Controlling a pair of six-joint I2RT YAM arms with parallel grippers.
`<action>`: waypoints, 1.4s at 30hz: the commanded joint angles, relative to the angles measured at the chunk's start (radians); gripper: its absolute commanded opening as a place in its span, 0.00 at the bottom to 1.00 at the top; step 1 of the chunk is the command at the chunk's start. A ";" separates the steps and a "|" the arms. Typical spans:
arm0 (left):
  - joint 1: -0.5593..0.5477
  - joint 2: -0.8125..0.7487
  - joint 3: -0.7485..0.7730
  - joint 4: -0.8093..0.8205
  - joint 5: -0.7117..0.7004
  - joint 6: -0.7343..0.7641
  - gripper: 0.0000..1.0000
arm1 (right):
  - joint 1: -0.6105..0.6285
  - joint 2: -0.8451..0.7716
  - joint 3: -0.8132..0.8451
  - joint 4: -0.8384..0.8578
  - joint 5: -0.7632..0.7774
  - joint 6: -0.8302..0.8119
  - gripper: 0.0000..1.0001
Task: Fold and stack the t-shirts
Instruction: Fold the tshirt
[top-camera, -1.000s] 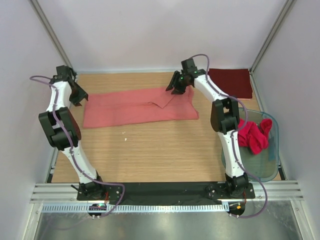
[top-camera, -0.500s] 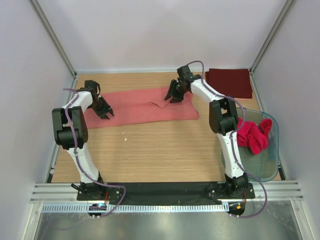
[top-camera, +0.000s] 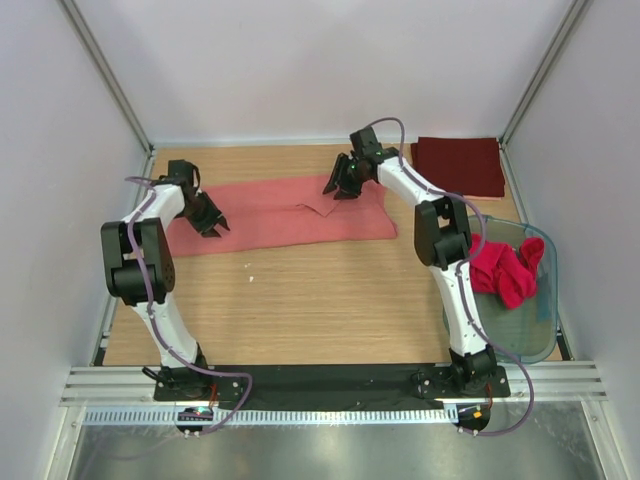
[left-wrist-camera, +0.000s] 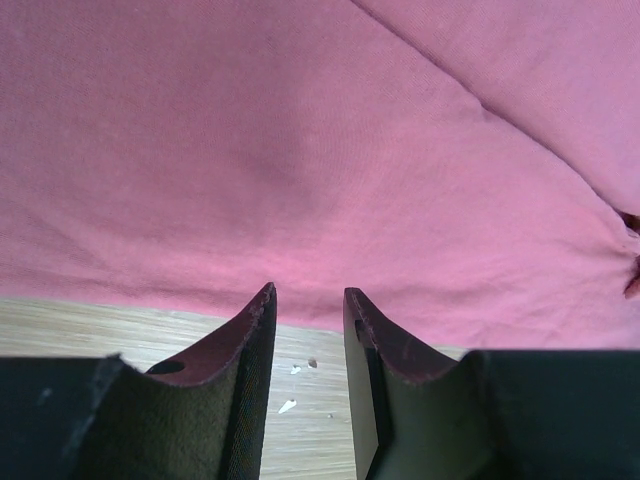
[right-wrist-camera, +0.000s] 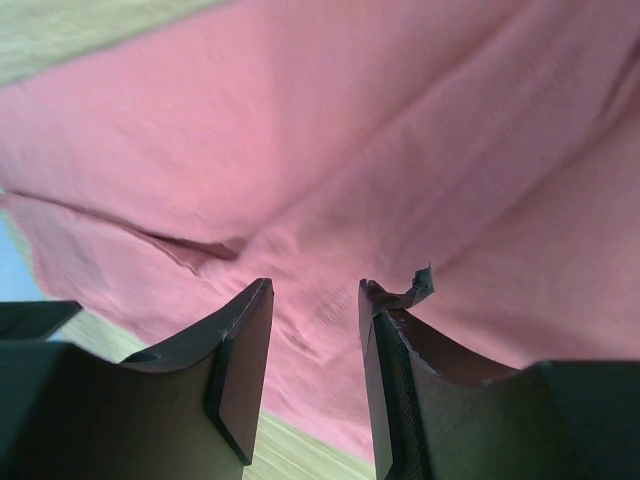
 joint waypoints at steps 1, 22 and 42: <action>-0.005 -0.050 -0.004 0.025 0.025 -0.007 0.34 | 0.000 0.036 0.076 0.051 -0.032 0.045 0.46; -0.026 -0.086 -0.007 0.025 0.041 -0.010 0.34 | -0.050 -0.139 -0.123 0.106 -0.079 0.089 0.55; -0.028 -0.096 -0.009 0.014 0.036 -0.004 0.34 | -0.053 -0.070 -0.188 0.222 -0.135 0.158 0.55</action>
